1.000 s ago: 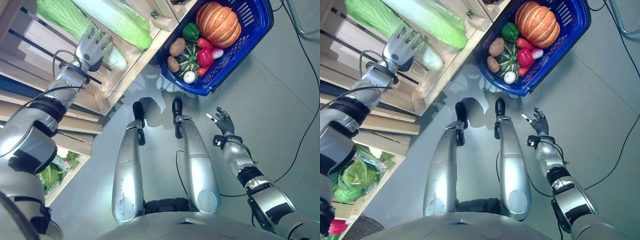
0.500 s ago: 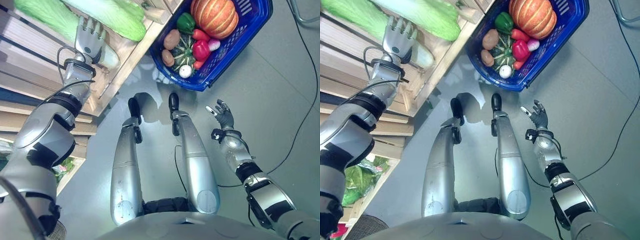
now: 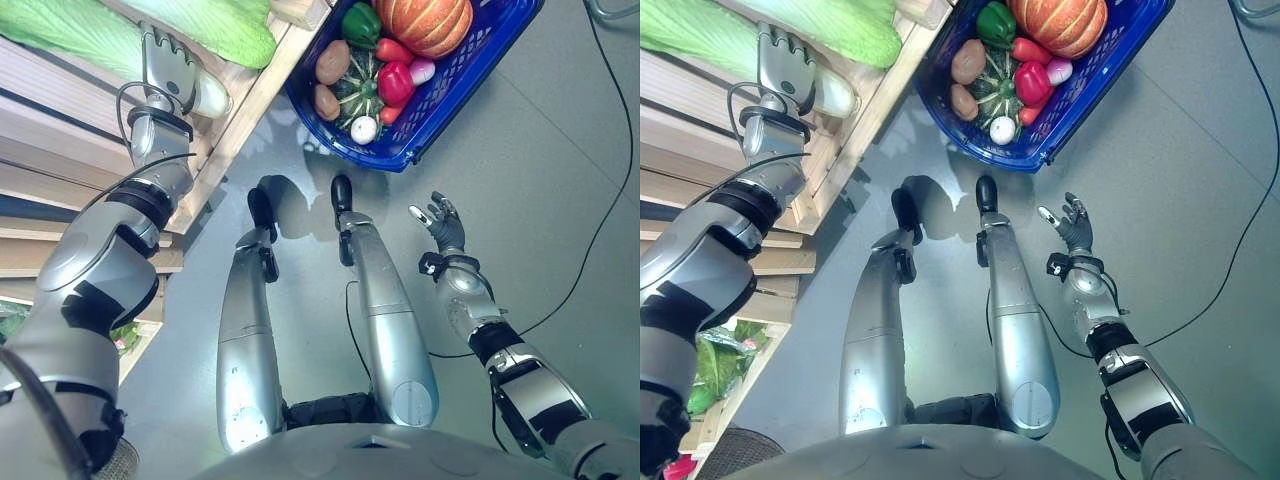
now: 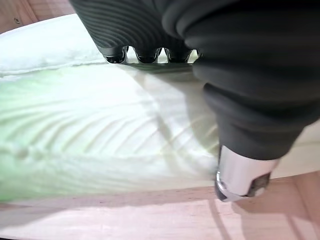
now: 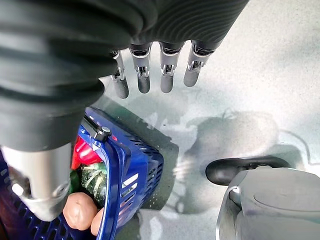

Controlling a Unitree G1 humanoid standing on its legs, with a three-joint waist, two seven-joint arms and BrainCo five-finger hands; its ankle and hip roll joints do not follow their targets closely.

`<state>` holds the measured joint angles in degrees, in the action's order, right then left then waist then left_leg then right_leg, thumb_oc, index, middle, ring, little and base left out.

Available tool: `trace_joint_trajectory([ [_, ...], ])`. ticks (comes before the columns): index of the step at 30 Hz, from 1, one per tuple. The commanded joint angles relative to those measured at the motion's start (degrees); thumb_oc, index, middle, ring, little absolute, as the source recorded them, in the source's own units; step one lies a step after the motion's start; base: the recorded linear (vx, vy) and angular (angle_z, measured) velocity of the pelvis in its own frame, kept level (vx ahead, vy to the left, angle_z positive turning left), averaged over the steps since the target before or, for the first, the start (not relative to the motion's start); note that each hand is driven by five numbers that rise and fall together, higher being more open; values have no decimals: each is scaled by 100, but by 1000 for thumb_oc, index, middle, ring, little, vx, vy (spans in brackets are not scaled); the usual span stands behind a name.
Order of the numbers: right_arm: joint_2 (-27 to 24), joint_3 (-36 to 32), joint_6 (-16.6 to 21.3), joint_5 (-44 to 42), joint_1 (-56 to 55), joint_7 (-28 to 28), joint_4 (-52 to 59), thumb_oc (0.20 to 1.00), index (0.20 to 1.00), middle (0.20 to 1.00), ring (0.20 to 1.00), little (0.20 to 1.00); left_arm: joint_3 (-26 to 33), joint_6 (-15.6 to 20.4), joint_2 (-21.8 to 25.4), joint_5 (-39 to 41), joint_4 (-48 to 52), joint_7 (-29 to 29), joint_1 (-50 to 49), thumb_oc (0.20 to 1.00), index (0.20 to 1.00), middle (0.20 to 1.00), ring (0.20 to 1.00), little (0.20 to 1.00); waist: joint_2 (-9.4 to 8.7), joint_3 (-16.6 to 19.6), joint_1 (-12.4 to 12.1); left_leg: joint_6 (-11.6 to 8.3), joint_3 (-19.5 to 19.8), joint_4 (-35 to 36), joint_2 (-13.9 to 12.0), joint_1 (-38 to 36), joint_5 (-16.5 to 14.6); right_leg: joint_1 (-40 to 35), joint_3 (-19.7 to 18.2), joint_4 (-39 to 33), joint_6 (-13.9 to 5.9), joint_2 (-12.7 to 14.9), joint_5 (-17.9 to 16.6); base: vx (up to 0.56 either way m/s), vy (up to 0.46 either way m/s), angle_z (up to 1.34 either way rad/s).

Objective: Pick up fruits and vegetables into the basket

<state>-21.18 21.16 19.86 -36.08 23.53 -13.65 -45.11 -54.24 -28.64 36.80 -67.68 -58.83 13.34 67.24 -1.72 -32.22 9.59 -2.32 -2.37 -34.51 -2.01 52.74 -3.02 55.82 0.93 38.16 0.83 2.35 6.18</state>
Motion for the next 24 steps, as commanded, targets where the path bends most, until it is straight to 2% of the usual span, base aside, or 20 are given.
trace_joint_trajectory([
  [1,-46,8,269,-163,-413,-6,363,1000,1000,1000,1000,1000,306,-357,164,236,-98,542,135,200,200,200,200,200,-74,242,-105,232,-435,27,263,-25,-245,-303,168,-401,-175,-239,-320,-5,-47,0],
  [2,-44,6,271,-165,-415,-4,368,1000,1000,1000,1000,1000,326,-359,168,283,-90,604,128,200,200,200,200,200,-73,242,-106,231,-434,26,264,-32,-246,-312,169,-401,-175,-238,-318,-3,-44,1],
  [3,-32,-6,281,-170,-423,10,359,1000,1000,1000,1000,1000,355,-298,196,518,-124,914,117,200,200,200,200,200,-70,242,-119,227,-427,32,262,-83,-248,-365,179,-395,-177,-233,-299,-5,-51,4],
  [4,-23,-24,319,-163,-473,45,367,1000,1000,1000,1000,1000,438,-172,277,1079,-112,1379,97,200,200,200,200,200,-65,242,-139,227,-425,36,254,-171,-258,-458,195,-402,-173,-224,-280,-4,-46,4],
  [5,-23,-24,319,-163,-473,45,367,1000,1000,1000,1000,1000,438,-172,277,1079,-112,1379,97,200,200,200,200,200,-65,242,-139,227,-425,36,254,-171,-258,-458,195,-402,-173,-224,-280,-4,-57,3],
  [6,-6,-21,339,-155,-510,32,414,1000,1000,1000,1000,1000,563,-18,333,1460,-43,1845,43,200,200,200,200,200,-61,242,-164,221,-424,45,249,-253,-261,-554,213,-426,-171,-212,-267,2,-43,3],
  [8,22,-32,402,-149,-587,11,497,1000,1000,1000,1000,1000,733,229,402,1907,52,2338,-15,200,200,200,200,200,-60,242,-193,216,-416,54,258,-371,-273,-684,226,-455,-174,-209,-251,3,-66,7],
  [9,46,-44,418,-121,-659,-38,621,1000,1000,1000,1000,1000,910,504,475,2099,185,2694,-121,200,200,200,200,200,-49,242,-221,218,-399,103,267,-507,-274,-820,246,-501,-174,-202,-242,1,-60,11],
  [10,56,-54,443,-104,-697,-47,674,1000,1000,1000,1000,1000,993,624,517,2202,254,2845,-179,200,200,200,200,200,-42,242,-240,214,-390,130,275,-567,-270,-888,258,-532,-177,-198,-240,8,-83,12],
  [11,108,-89,494,-43,-812,-99,855,1000,1000,1000,1000,1000,1319,976,611,2447,565,3312,-484,200,200,200,200,200,-23,242,-308,186,-357,193,300,-765,-272,-1138,276,-640,-182,-183,-224,0,-56,9],
  [12,107,-90,493,-42,-798,-100,855,1000,1000,1000,1000,1000,1324,976,617,2446,567,3311,-475,200,200,200,200,200,-21,242,-302,186,-355,203,302,-747,-251,-1121,279,-648,-181,-181,-242,11,-75,7],
  [18,212,-259,629,300,-1171,-292,1653,1000,1000,1000,1000,1000,2702,1861,754,3063,2381,4319,-2231,200,200,200,200,200,10,242,-595,158,-163,728,377,-1695,-160,-2160,364,-1181,-169,-137,-190,32,-50,7],
  [19,238,-339,714,343,-1293,-268,1842,1000,1000,1000,1000,1000,3122,2360,742,3320,2862,4541,-2746,200,200,200,200,200,14,242,-688,137,-54,914,420,-2023,-114,-2529,369,-1386,-168,-128,-179,47,-46,19],
  [22,282,-431,731,404,-1389,-223,2026,1000,1000,1000,1000,1000,3542,2704,678,3353,3383,4654,-3242,200,200,200,200,200,22,242,-757,118,39,1128,447,-2349,-51,-2909,377,-1637,-159,-125,-191,42,-37,12],
  [23,324,-509,780,540,-1473,-131,2197,1000,1000,1000,1000,1000,3896,3291,551,3875,3786,4613,-3640,200,200,200,200,200,25,242,-815,107,117,1321,474,-2610,21,-3216,415,-1842,-147,-125,-211,65,-48,11],
  [24,372,-542,732,634,-1526,-127,2364,1000,1000,1000,1000,1000,4171,3528,275,3823,4144,4493,-3969,200,200,200,200,200,21,260,-871,108,212,1493,505,-2840,79,-3485,454,-2030,-139,-114,-228,118,-62,12],
])
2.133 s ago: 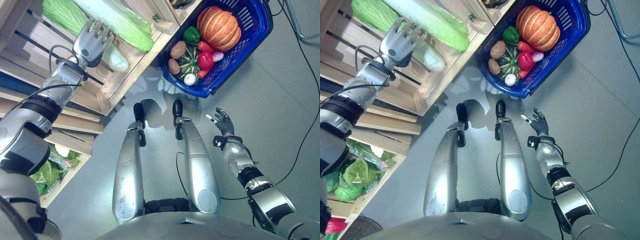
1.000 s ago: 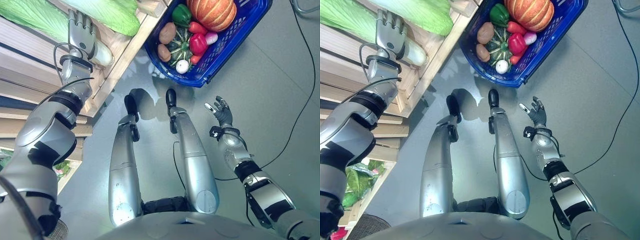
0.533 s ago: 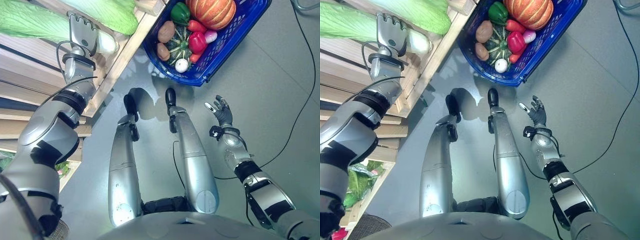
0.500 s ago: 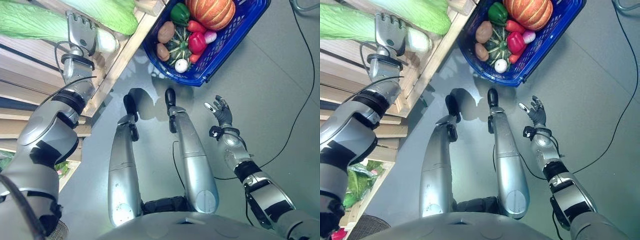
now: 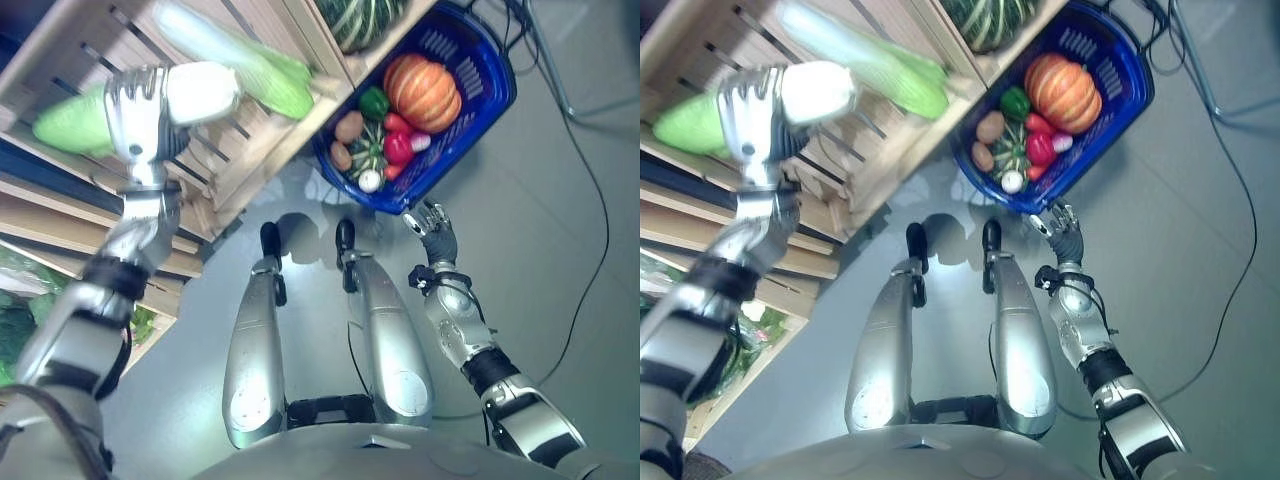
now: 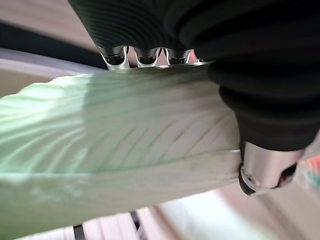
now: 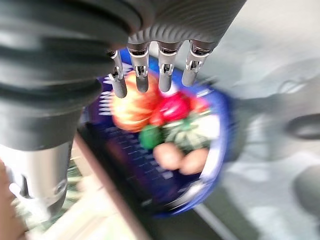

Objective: Pick up fruits and vegetables into the basket

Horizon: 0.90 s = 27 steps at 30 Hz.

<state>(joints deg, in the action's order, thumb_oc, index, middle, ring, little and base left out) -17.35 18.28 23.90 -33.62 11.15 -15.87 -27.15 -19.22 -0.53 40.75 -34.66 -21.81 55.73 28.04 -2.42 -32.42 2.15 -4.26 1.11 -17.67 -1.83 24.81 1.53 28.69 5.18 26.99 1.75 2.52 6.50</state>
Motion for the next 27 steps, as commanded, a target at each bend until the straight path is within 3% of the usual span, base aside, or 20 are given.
trace_joint_trajectory([
  [1,30,-292,341,502,-396,200,732,1000,1000,1000,1000,1000,859,1328,-332,992,828,52,-448,200,200,200,200,200,92,397,-190,293,-55,5,491,-299,-333,-1058,75,-1129,-217,-119,-271,123,-48,14],
  [2,34,-318,323,510,-430,246,781,1000,1000,1000,1000,1000,927,1411,-411,1070,950,-67,-584,200,200,200,200,200,92,456,-202,290,-27,83,488,-351,-287,-1131,95,-1209,-212,-114,-297,122,-37,11],
  [4,53,-372,338,548,-528,437,944,1000,1000,1000,1000,1000,1074,1939,-621,1425,1214,-390,-886,200,200,200,200,200,99,583,-234,280,69,286,489,-525,-213,-1321,131,-1371,-216,-103,-329,94,-14,8],
  [6,61,-443,241,679,-681,676,1262,1000,1000,1000,1000,1000,1241,2475,-861,2498,1733,-1490,-1290,200,200,200,200,200,123,827,-261,275,155,736,500,-898,-83,-1707,174,-1759,-222,-92,-421,130,-13,15],
  [9,47,-488,158,664,-805,970,1511,1000,1000,1000,1000,1000,1263,2858,-1258,4057,2158,-2775,-1673,200,200,200,200,200,154,1112,-304,281,288,1254,490,-1310,91,-2135,240,-2203,-252,-61,-567,141,-13,16],
  [10,32,-480,95,697,-886,1147,1692,1000,1000,1000,1000,1000,1162,2910,-1521,4760,2320,-3441,-1887,200,200,200,200,200,167,1303,-337,294,374,1573,470,-1553,180,-2375,268,-2447,-272,-51,-641,135,-6,19],
  [11,23,-475,104,711,-905,1206,1729,1000,1000,1000,1000,1000,1152,2953,-1557,4950,2355,-3561,-1929,200,200,200,200,200,170,1325,-338,298,387,1641,465,-1616,207,-2430,277,-2497,-275,-51,-664,108,-9,18],
  [13,5,-439,42,759,-935,1260,1888,1000,1000,1000,1000,1000,1067,2943,-1648,5198,2441,-3773,-1995,200,200,200,200,200,174,1402,-350,297,433,1785,457,-1709,263,-2519,291,-2595,-287,-46,-706,54,-10,9],
  [14,-55,-331,0,827,-924,1423,2080,1000,1000,1000,1000,1000,869,2864,-1792,6098,2506,-4493,-2086,200,200,200,200,200,169,1575,-375,307,475,1966,439,-1867,321,-2652,326,-2747,-305,-32,-776,86,-16,6],
  [18,-179,-174,-230,848,-822,1939,2288,1000,1000,1000,1000,1000,552,2438,-2020,7331,2572,-5297,-2175,200,200,200,200,200,151,1876,-407,329,509,2178,401,-2149,352,-2905,365,-2978,-335,-1,-868,83,-8,12],
  [20,-208,-137,-258,904,-805,2048,2309,1000,1000,1000,1000,1000,493,2354,-2030,7479,2567,-5385,-2183,200,200,200,200,200,136,1940,-410,339,506,2185,399,-2186,339,-2943,377,-3021,-344,11,-891,38,-4,5],
  [21,-277,-65,-318,968,-759,2136,2366,1000,1000,1000,1000,1000,415,2200,-2047,7790,2554,-5554,-2166,200,200,200,200,200,118,2005,-409,353,498,2189,400,-2236,321,-2984,366,-3085,-356,20,-929,106,17,0],
  [22,-453,33,-538,914,-588,2427,2374,1000,1000,1000,1000,1000,281,1825,-2076,7927,2446,-5468,-2120,200,200,200,200,200,92,2188,-414,371,441,2222,382,-2375,271,-3075,358,-3199,-392,60,-996,128,24,-2],
  [27,-607,153,-844,766,-439,2829,2422,1000,1000,1000,1000,1000,185,1366,-2081,8262,2394,-5674,-2131,200,200,200,200,200,69,2388,-405,412,329,2262,353,-2522,206,-3149,316,-3199,-424,70,-991,71,21,-11],
])
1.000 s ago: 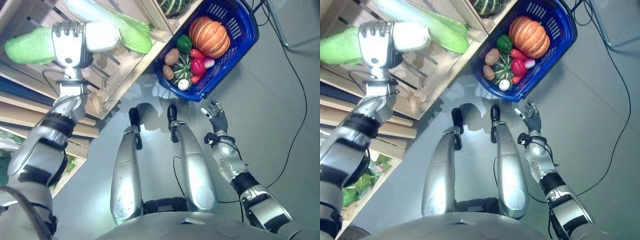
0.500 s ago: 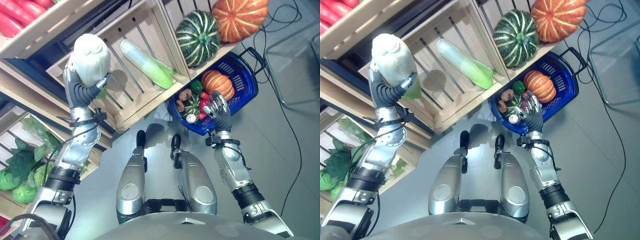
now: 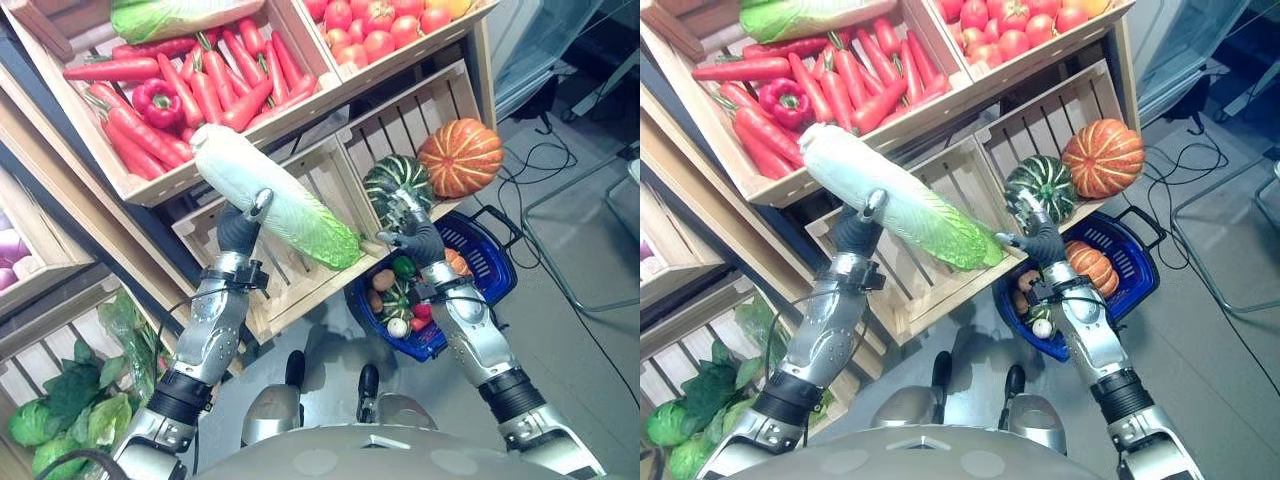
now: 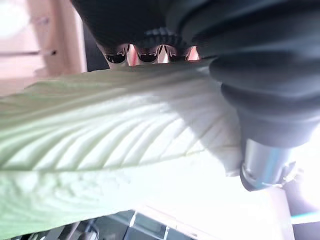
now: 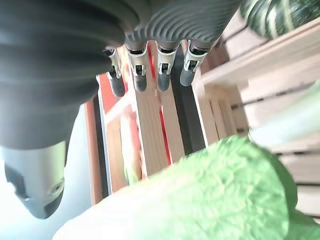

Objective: Pick up fruits and vegetables into the basket

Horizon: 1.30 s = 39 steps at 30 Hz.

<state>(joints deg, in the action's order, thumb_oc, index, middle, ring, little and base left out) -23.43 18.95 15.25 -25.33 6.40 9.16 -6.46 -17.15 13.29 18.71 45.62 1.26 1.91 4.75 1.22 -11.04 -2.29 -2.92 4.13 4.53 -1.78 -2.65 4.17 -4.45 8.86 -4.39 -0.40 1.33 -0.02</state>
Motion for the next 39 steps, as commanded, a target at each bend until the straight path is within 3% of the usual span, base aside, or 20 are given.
trace_joint_trajectory([
  [1,-57,142,-55,-3,58,404,366,1000,1000,1000,1000,1000,-95,-49,144,262,71,-287,196,200,200,200,200,200,-305,299,50,297,-12,47,343,164,-93,131,-68,-61,-224,193,-332,74,14,-17],
  [9,-231,365,-610,-205,76,899,451,1000,1000,1000,1000,1000,-213,-97,338,-358,207,-509,161,200,200,200,200,200,-327,466,63,354,-149,47,323,45,-207,65,-113,-61,-284,224,-305,31,8,-3],
  [14,-366,579,-844,-241,73,1068,477,1000,1000,1000,1000,1000,-335,-189,449,-336,340,-706,181,200,200,200,200,200,-328,526,59,379,-174,47,325,7,-243,55,-151,-61,-316,244,-305,26,11,-1],
  [23,-412,941,-1195,-196,-7,968,449,1000,1000,1000,1000,1000,-703,-169,565,-42,600,-1211,162,200,200,200,200,200,-320,609,75,410,-189,47,319,-12,-273,62,-197,-61,-368,267,-323,9,4,-1],
  [32,-357,1216,-1406,-177,17,689,345,1000,1000,1000,1000,1000,-1096,-449,584,367,814,-1613,240,200,200,200,200,200,-317,691,117,440,-268,47,300,-3,-283,102,-255,-61,-397,268,-349,11,5,-3],
  [39,-361,1362,-1679,-233,41,898,334,1000,1000,1000,1000,1000,-1293,-375,622,213,895,-1795,304,200,200,200,200,200,-313,746,134,449,-262,47,299,16,-279,125,-296,-61,-402,259,-357,2,0,0],
])
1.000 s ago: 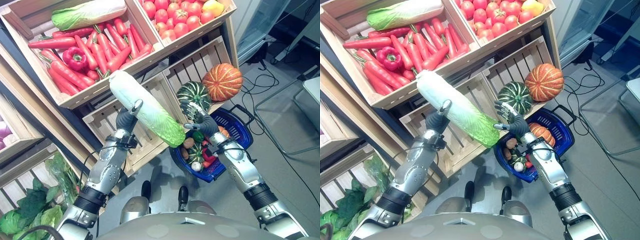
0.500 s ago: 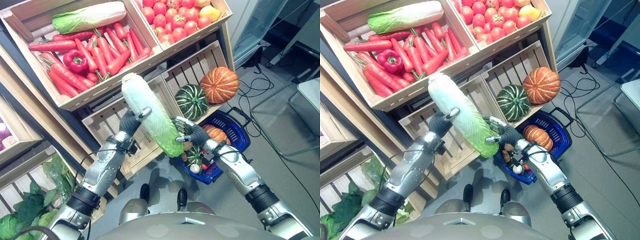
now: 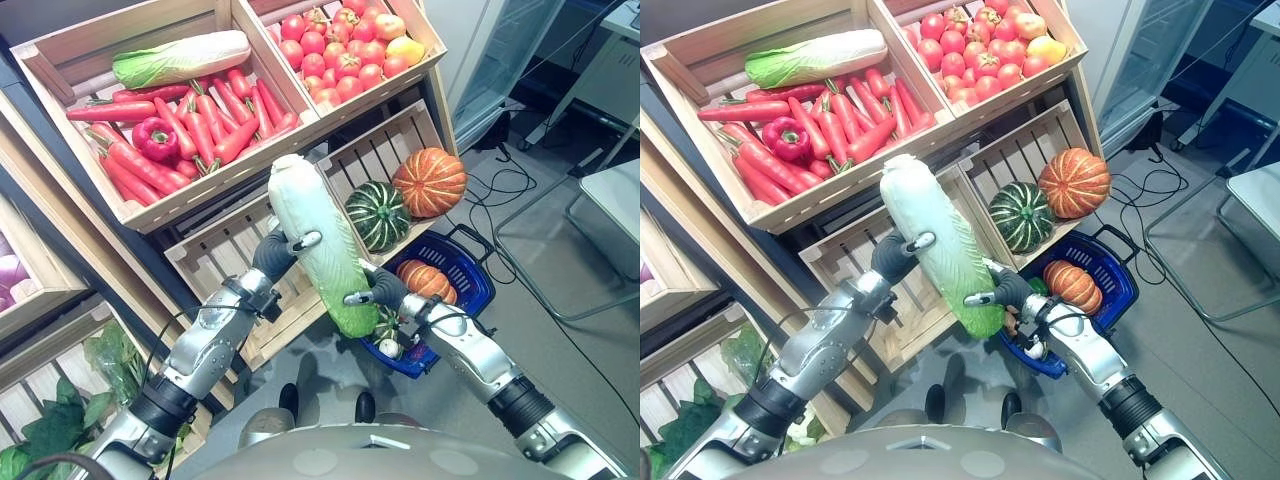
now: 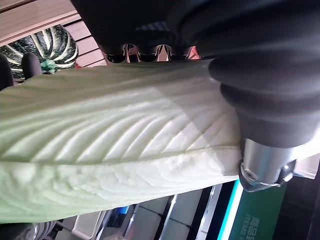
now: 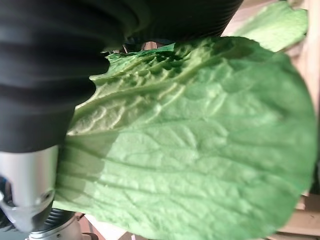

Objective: Pick up fruits and vegetables into the basket

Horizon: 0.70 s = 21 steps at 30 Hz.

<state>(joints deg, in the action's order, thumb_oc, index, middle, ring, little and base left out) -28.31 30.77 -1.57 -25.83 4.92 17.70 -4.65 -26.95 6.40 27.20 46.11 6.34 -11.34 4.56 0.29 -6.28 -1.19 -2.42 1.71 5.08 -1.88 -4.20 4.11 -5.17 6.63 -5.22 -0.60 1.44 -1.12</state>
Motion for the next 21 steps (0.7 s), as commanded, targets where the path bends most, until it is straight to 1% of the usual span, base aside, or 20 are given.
trace_joint_trajectory([
  [1,84,203,-117,-235,194,167,185,1000,1000,1000,1000,1000,-316,329,-203,145,426,-484,344,200,200,200,200,200,-221,291,28,396,-24,-8,306,174,-277,199,-74,22,-385,247,-241,0,0,0],
  [2,84,203,-117,-235,194,167,185,1000,1000,1000,1000,1000,-316,329,-203,145,426,-484,344,200,200,200,200,200,-221,291,28,396,-24,-8,306,174,-277,199,-74,22,-385,247,-241,0,0,0],
  [4,9,258,-329,-307,158,397,277,1000,1000,1000,1000,1000,-336,380,-158,140,482,-546,359,200,200,200,200,200,-228,311,35,396,-25,-8,302,167,-276,193,-84,22,-385,244,-240,0,0,0],
  [5,-2,262,-343,-318,159,421,286,1000,1000,1000,1000,1000,-336,381,-156,139,488,-554,357,200,200,200,200,200,-229,315,36,395,-25,-8,301,169,-275,195,-86,22,-385,243,-239,0,0,0],
  [6,-32,298,-370,-378,154,435,341,912,912,912,912,912,-349,391,-155,118,514,-569,352,200,200,200,200,200,-230,326,35,389,-20,-8,298,174,-272,197,-89,22,-385,242,-236,0,0,0],
  [7,-56,335,-426,-477,161,403,398,586,586,586,586,586,-376,393,-125,125,552,-548,361,200,200,200,200,200,-232,333,34,388,-26,-8,292,172,-269,194,-88,22,-387,243,-238,0,0,0],
  [8,-59,353,-450,-521,172,415,404,360,360,360,360,360,-390,385,-108,149,572,-546,365,200,200,200,200,200,-234,340,34,390,-26,-8,291,173,-267,196,-95,22,-386,240,-241,0,0,0],
  [9,-53,369,-460,-540,177,445,411,200,200,200,200,200,-406,378,-110,139,579,-527,363,200,200,200,200,200,-234,352,36,387,-28,-8,290,176,-266,200,-105,22,-387,234,-241,0,0,0],
  [11,-47,403,-522,-655,148,449,482,200,200,200,200,200,-431,383,-106,136,605,-511,342,200,200,200,200,200,-229,368,41,387,-38,-8,286,183,-262,212,-116,22,-387,228,-244,0,0,0],
  [17,12,411,-531,-1028,59,347,542,200,200,200,200,200,-472,454,-84,154,607,-470,283,200,200,200,200,200,-221,394,49,392,-38,-8,285,181,-263,205,-133,22,-383,219,-233,0,0,0],
  [19,58,375,-514,-1241,11,271,556,200,200,200,200,200,-468,481,-79,105,617,-424,248,200,200,200,200,200,-217,400,52,392,-33,-8,286,182,-261,208,-138,22,-383,214,-235,0,0,0],
  [21,153,301,-457,-1663,-71,71,576,200,200,200,200,200,-456,541,-62,-59,629,-249,197,200,200,200,200,200,-207,399,57,398,-38,-8,290,184,-263,209,-152,22,-380,211,-229,0,0,0],
])
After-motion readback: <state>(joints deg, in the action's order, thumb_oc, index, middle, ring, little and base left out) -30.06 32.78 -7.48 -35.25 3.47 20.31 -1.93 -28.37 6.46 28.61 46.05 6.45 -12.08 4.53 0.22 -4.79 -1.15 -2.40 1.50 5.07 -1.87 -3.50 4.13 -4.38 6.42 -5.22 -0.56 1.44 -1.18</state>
